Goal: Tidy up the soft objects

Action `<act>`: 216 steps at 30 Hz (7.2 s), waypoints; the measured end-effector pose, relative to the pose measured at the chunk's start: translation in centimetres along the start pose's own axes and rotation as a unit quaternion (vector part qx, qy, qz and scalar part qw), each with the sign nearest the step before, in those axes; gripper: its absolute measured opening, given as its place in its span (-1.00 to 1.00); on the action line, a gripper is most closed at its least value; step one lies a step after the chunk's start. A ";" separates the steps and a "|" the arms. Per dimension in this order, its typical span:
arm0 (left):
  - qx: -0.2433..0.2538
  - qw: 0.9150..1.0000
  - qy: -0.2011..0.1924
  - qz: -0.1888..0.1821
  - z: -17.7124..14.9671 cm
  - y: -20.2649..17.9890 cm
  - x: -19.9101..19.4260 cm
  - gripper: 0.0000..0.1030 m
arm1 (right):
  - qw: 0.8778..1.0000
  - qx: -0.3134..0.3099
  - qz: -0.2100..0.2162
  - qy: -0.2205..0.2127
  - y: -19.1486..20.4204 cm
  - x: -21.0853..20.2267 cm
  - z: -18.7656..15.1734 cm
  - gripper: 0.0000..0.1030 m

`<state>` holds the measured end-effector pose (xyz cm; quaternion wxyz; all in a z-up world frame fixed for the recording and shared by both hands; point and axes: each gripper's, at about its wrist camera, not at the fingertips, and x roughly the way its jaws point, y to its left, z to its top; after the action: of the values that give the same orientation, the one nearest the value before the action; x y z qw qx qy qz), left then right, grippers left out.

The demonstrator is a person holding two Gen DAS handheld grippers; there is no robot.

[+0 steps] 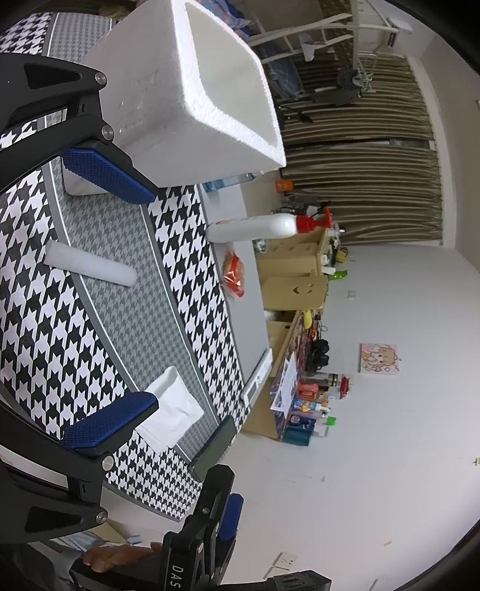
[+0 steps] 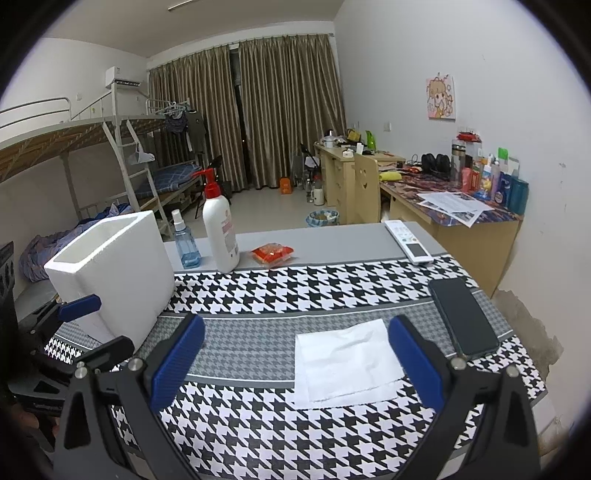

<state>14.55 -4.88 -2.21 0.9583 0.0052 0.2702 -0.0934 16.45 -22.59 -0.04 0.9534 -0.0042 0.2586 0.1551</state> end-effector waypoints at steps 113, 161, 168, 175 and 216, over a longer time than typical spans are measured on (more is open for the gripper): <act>0.002 0.985 0.168 0.040 -4.8 1.6 9.2 -0.30 | 0.988 0.013 -0.028 0.152 -3.0 10.6 -4.6 0.96; -0.006 0.992 0.126 0.013 -4.4 2.3 5.9 -0.57 | 0.985 -0.012 -0.025 0.171 -1.3 11.9 -5.2 -0.85; -0.005 0.994 0.104 0.011 -3.8 2.5 4.3 -0.57 | 0.990 -0.017 -0.007 0.138 0.0 9.8 -4.2 -0.85; -0.003 0.997 0.082 0.016 -3.2 2.9 2.4 -0.57 | 0.993 -0.024 0.003 0.117 1.3 8.4 -3.4 -0.85; -0.007 0.999 -0.016 0.030 1.0 5.6 -3.5 -0.57 | 0.998 -0.033 0.037 0.044 5.2 4.6 0.2 -0.85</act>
<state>13.12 1.19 0.22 0.9648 0.0048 0.2554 -0.0625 18.74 -16.28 -1.80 0.9342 -0.0327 0.2947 0.1985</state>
